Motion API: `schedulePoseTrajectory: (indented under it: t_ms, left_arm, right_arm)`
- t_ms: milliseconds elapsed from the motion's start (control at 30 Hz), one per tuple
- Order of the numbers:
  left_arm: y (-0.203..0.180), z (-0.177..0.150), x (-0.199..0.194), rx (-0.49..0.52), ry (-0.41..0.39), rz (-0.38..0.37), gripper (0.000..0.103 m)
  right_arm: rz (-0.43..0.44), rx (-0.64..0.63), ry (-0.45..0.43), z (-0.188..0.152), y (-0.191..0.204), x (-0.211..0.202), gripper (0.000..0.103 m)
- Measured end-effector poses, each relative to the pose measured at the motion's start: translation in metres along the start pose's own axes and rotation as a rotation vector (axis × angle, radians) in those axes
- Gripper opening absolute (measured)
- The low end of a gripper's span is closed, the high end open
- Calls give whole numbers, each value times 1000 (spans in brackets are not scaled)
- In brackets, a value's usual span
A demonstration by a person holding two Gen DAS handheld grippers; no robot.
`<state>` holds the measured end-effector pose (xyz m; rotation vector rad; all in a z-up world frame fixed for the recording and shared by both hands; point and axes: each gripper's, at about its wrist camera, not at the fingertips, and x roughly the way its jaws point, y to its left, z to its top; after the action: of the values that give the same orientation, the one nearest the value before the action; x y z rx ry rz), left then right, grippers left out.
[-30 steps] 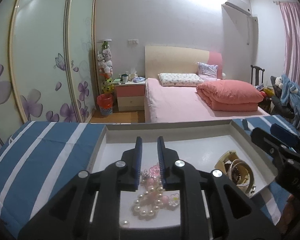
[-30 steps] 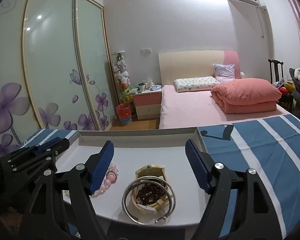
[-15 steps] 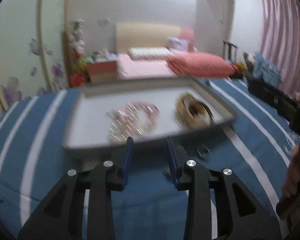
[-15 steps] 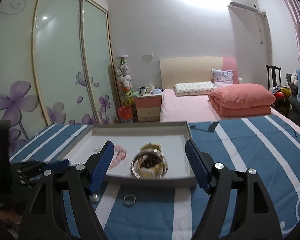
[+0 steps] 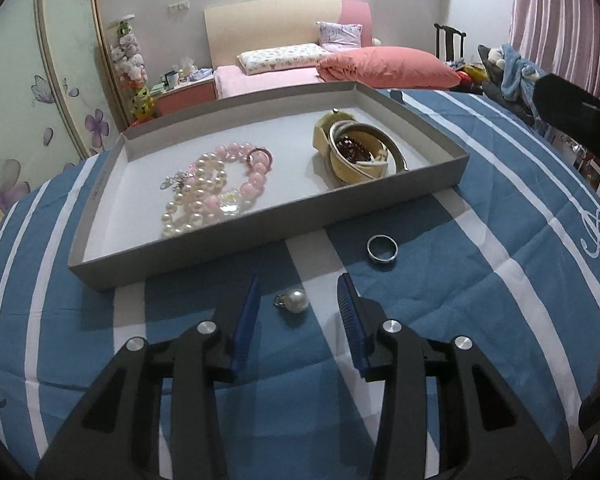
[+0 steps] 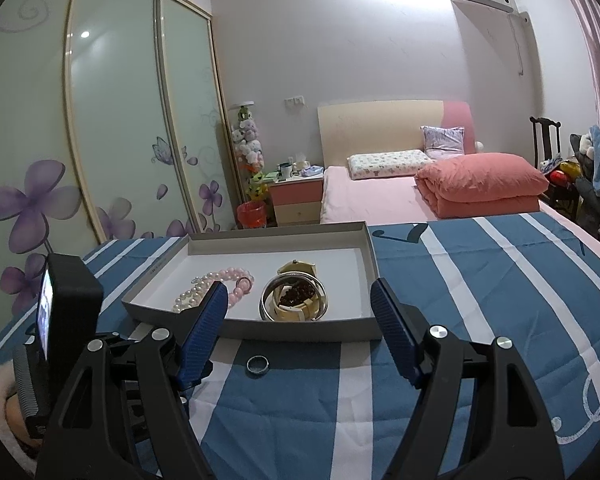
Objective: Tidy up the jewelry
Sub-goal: 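Lower the left gripper onto the single pearl earring and grasp it, then grasp the silver ring with the right gripper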
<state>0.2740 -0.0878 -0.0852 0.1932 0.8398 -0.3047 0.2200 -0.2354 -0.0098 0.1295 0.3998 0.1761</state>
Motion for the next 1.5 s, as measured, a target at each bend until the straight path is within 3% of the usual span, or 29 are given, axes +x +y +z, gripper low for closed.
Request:
schedulePoseTrajectory:
  t_ms: [233,333,500,667,833,1033,1100,1300,1500]
  left_arm:
    - [4,3,9,-25,42,-4,28]
    - [5,3,10,-28,42,-2,18]
    - [8,5,10,-41,40,3,16]
    - [38,-3,3,-95,42,50,16]
    - [92,-21,-10,-185,50,151,16]
    - [126,-30,-20,-270,51,181,16]
    - [128,-31,-21,-267,51,184,16]
    - [130,-34,-24,-275,49,174,16]
    - [134,-34,-25,-277,49,171,16]
  right_arm:
    - [8,3,10,-7,-2,-1,74]
    - [11,2,13,-8,-1,-2,74]
    - [19,-1,35,-10,3,1,74]
    - [29,-37,103,-19,11,9,74]
    - [35,-105,206,-29,27,27,73]
    - [41,-160,362,-40,43,59,54]
    - [21,-154,391,-40,42,68,53]
    - [8,-155,476,-43,47,91,47]
    - [1,-176,497,-45,50,90,26]
